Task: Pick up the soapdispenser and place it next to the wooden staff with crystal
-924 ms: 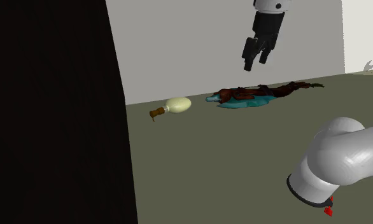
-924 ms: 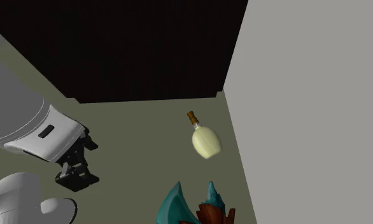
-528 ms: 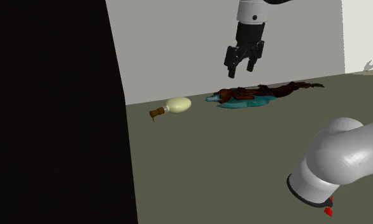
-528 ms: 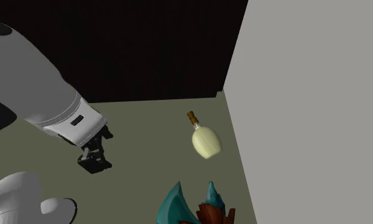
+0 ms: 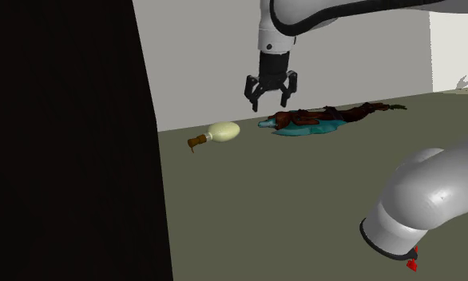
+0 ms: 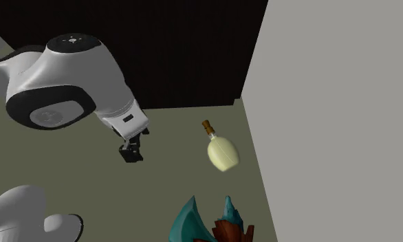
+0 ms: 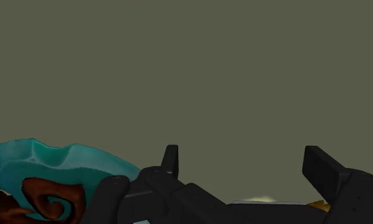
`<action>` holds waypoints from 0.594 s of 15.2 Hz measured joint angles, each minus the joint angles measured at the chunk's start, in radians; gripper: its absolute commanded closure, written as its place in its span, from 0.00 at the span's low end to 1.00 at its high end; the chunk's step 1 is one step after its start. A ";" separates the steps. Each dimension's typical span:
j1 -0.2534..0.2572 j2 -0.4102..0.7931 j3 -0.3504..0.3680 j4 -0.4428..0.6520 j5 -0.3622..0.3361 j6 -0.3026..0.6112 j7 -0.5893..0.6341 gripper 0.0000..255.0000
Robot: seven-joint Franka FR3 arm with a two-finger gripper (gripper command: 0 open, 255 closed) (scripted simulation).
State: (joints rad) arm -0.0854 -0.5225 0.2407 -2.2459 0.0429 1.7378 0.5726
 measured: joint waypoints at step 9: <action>-0.058 0.341 0.114 0.153 -0.006 0.163 0.380 0.00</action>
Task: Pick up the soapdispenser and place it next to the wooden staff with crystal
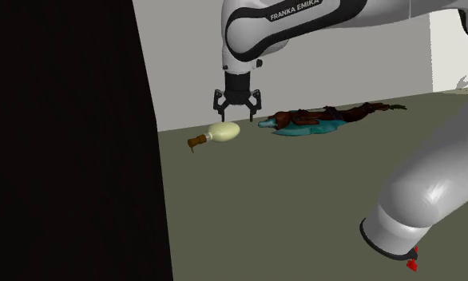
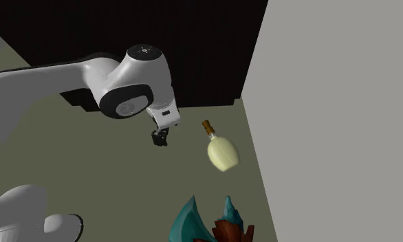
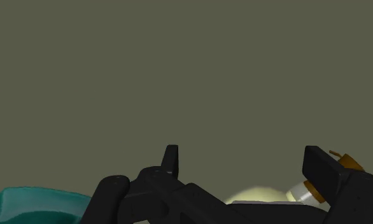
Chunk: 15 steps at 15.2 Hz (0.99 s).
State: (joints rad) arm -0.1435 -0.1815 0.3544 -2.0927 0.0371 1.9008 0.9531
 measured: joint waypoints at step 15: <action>0.022 0.595 -0.034 0.469 -0.111 0.100 0.523 0.00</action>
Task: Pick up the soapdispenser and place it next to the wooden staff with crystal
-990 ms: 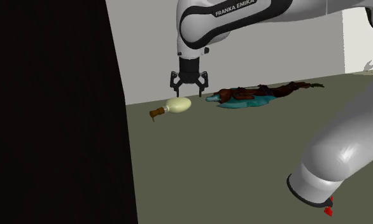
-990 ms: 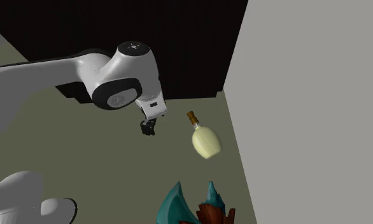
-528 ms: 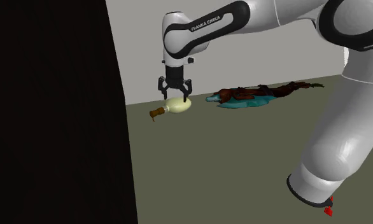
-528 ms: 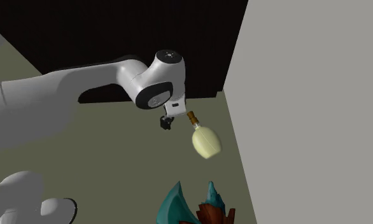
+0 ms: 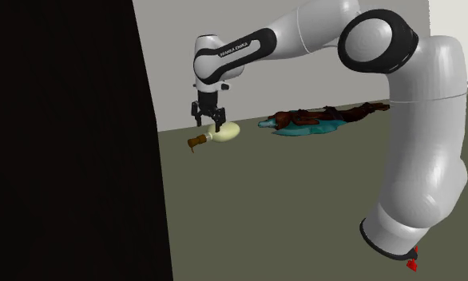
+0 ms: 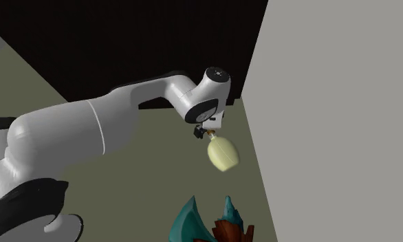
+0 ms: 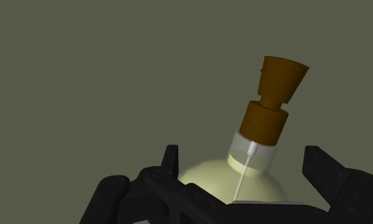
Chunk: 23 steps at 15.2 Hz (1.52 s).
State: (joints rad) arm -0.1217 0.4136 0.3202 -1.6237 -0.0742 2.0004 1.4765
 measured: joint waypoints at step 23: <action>0.021 0.129 -0.026 0.051 -0.017 0.079 0.071 1.00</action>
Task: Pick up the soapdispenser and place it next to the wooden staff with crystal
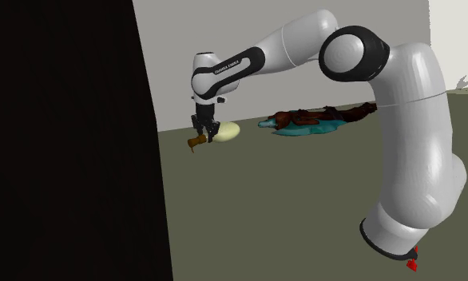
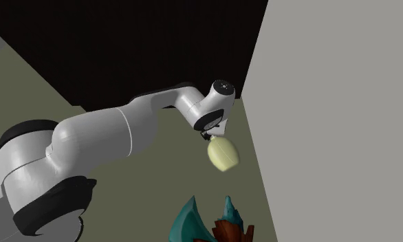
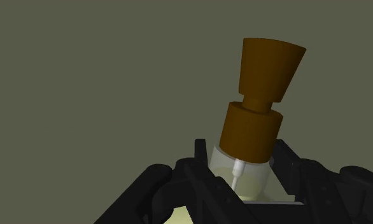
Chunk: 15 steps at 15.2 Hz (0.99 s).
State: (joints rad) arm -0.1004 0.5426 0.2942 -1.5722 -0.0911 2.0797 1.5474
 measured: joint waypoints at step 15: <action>-0.004 -0.047 0.008 0.066 0.014 -0.112 -0.004 1.00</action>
State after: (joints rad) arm -0.1041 0.4961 0.3022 -1.5060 -0.0774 1.9681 1.5430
